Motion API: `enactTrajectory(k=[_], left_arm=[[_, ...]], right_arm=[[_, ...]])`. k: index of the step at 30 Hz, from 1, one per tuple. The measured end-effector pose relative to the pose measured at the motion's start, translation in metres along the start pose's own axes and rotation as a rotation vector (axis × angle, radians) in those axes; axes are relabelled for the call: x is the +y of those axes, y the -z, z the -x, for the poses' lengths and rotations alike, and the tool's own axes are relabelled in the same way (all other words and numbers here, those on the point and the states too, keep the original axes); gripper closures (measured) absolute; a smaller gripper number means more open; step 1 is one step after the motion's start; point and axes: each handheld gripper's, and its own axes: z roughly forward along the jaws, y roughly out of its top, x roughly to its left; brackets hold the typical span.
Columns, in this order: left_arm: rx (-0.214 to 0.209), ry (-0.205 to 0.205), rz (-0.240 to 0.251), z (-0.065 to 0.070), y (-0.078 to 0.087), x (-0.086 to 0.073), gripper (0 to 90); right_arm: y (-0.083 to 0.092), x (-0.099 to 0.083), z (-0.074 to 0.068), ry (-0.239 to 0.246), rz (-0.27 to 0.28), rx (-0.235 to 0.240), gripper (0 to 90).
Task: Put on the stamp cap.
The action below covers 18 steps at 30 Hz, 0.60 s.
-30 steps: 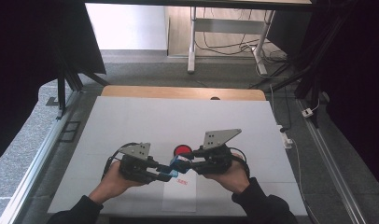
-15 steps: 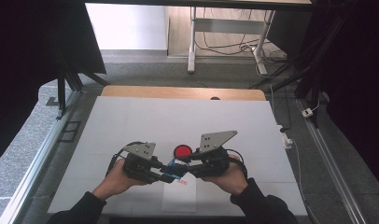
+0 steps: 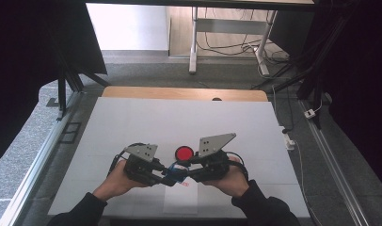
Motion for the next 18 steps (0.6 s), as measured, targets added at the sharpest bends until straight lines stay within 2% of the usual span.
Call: enactTrajectory(k=[9,13,18], left_arm=[[0.018,-0.062,0.002,0.0044,0.0024,0.0023,69.2],[0.027,-0.078,0.008,0.0064,0.0038,0.0038,69.3],[0.03,-0.079,0.011,0.0061,0.0037,0.0033,69.1]], right_arm=[[0.001,-0.0014,0.0021,-0.022,0.025,0.031,71.7],[0.0017,-0.0017,0.0025,-0.029,0.039,0.038,71.7],[0.0023,-0.0018,0.003,-0.029,0.045,0.04,71.6]])
